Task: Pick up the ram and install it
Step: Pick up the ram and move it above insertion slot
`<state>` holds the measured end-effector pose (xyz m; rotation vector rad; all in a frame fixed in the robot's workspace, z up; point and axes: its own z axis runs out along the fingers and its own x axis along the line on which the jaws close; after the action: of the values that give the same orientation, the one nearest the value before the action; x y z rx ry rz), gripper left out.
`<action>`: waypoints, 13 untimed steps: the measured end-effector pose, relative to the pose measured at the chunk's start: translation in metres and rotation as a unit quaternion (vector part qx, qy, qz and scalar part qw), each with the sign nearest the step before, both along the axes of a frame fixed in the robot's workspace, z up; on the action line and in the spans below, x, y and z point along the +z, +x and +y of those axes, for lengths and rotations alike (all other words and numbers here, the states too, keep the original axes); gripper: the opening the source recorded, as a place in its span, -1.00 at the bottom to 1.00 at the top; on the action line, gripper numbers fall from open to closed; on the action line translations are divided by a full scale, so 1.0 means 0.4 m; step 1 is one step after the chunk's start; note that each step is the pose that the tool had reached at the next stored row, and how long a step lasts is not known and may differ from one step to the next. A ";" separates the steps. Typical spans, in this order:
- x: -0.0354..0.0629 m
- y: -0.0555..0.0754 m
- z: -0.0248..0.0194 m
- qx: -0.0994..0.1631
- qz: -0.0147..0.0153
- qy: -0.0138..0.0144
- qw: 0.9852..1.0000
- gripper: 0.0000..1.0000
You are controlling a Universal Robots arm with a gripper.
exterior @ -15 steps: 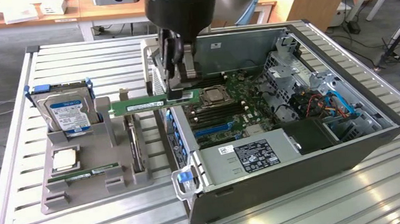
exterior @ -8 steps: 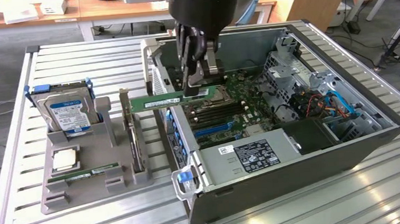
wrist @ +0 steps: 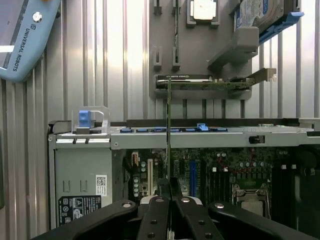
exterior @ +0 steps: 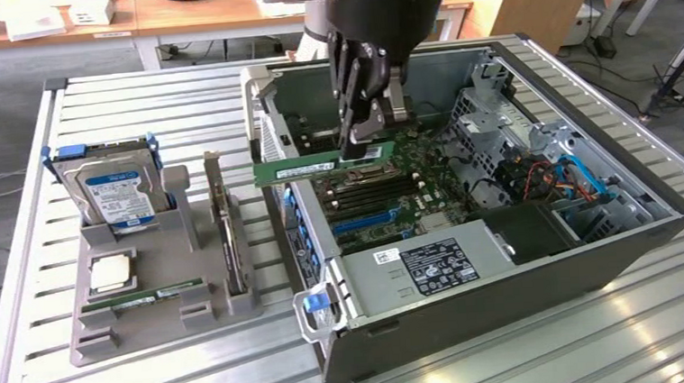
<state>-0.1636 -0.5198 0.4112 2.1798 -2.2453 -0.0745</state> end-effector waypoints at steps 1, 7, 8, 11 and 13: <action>0.000 0.008 0.000 0.000 0.000 0.000 1.000 -0.76; 0.000 0.056 0.000 0.000 0.000 0.000 1.000 -0.76; 0.000 0.063 0.000 0.000 0.000 0.000 1.000 -0.76; 0.000 0.088 0.000 0.001 0.000 0.000 1.000 -0.76; 0.000 0.104 0.000 0.001 0.000 0.000 1.000 -0.76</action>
<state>-0.1218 -0.5198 0.4112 2.1816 -2.2444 -0.0756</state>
